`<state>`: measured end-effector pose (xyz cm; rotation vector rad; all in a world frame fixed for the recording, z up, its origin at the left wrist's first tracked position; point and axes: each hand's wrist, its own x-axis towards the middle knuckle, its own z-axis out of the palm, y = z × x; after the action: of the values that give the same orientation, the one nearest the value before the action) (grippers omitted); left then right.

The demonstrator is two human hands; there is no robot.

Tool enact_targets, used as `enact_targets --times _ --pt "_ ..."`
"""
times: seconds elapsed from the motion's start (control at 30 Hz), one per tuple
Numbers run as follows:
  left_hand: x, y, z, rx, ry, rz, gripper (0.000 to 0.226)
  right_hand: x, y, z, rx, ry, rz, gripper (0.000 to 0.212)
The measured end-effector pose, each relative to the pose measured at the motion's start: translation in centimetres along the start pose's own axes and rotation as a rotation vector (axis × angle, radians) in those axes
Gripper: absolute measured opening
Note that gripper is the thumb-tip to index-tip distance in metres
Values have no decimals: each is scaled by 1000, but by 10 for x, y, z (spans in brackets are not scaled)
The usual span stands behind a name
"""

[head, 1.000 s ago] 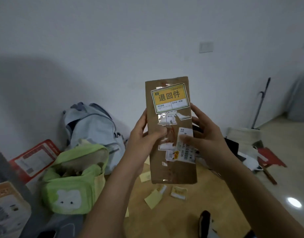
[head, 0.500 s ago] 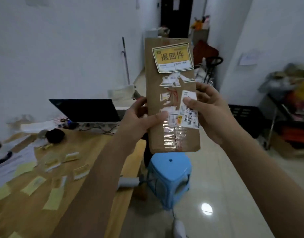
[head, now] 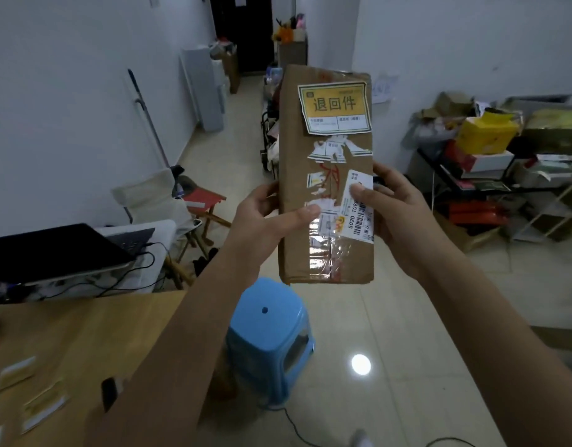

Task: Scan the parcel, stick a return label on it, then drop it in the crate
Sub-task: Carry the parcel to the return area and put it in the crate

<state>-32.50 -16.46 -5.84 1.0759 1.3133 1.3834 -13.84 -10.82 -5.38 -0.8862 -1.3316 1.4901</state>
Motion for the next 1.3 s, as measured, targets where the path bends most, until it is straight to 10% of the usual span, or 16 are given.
enact_targets --times 0.5,1.3 --pt "149 4 171 -168 -118 48 27 90 -29 -178 -110 9 -21 57" --pt "470 -34 279 -173 -290 3 52 358 4 -307 3 315 13 60"
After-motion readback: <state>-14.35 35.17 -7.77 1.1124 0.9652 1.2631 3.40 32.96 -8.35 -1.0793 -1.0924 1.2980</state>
